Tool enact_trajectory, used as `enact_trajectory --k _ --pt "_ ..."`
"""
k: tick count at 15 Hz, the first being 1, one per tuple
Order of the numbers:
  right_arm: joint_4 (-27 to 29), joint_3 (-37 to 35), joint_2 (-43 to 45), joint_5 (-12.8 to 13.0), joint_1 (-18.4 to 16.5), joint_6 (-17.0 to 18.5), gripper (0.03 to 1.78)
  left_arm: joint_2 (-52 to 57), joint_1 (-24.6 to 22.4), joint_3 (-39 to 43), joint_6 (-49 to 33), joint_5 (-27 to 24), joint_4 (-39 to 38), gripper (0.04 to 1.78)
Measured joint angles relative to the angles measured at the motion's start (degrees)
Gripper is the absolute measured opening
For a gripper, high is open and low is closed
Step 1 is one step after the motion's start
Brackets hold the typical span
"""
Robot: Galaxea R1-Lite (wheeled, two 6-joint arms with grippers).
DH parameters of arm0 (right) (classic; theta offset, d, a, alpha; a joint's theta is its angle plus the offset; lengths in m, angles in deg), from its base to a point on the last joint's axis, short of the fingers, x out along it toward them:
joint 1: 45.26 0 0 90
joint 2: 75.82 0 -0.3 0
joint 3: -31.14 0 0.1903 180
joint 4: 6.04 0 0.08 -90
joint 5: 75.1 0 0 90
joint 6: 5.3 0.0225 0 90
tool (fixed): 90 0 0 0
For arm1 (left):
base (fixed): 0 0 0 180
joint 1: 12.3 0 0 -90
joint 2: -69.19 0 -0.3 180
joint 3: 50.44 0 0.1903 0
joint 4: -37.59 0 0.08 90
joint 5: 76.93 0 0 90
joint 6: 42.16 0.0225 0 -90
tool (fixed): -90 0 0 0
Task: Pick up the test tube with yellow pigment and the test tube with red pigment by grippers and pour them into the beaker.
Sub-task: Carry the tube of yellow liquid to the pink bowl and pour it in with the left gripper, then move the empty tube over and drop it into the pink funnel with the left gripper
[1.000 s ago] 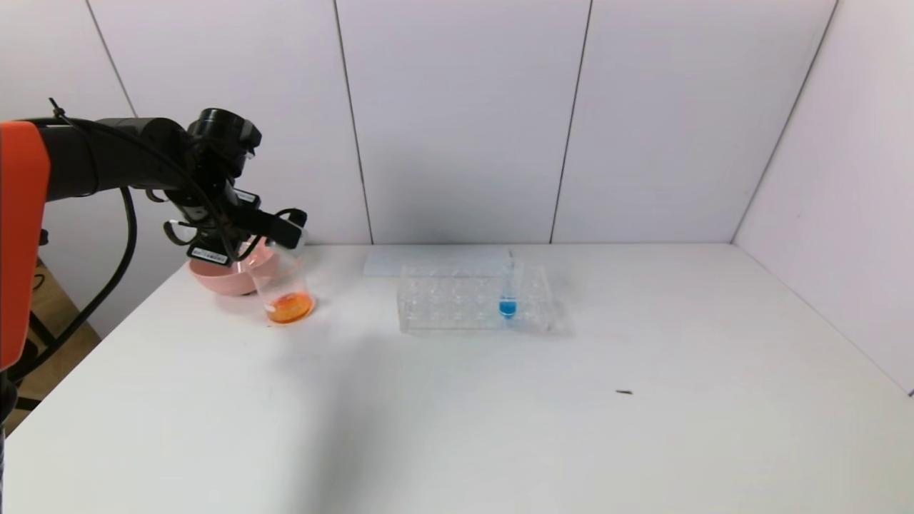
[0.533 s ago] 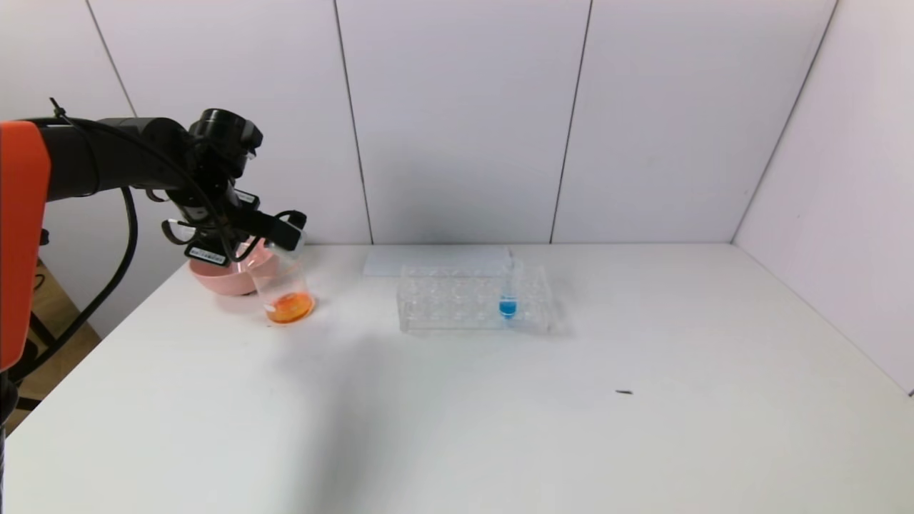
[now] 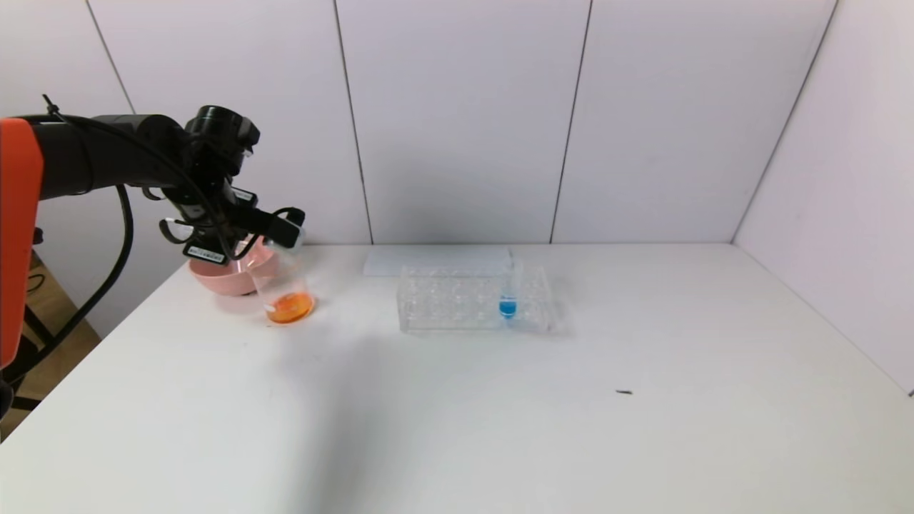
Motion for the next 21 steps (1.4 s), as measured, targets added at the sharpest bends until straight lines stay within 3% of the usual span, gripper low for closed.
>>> enact_trajectory --k 3,7,11,21 --pt "0.0 0.0 0.0 0.0 0.0 0.0 1.7 1.22 -0.61 0.04 -3.45 -2.96 -0.07 0.46" --pt "0.0 0.0 0.0 0.0 0.0 0.0 1.7 2.73 -2.99 0.17 -9.85 -10.63 1.24 0.46" --pt "0.0 0.02 0.0 0.0 0.0 -0.02 1.7 3.8 -3.58 0.0 -23.67 -12.75 1.71 0.46" --pt "0.0 0.02 0.0 0.0 0.0 0.0 1.7 5.5 -4.66 0.43 -53.0 -24.23 1.0 0.46"
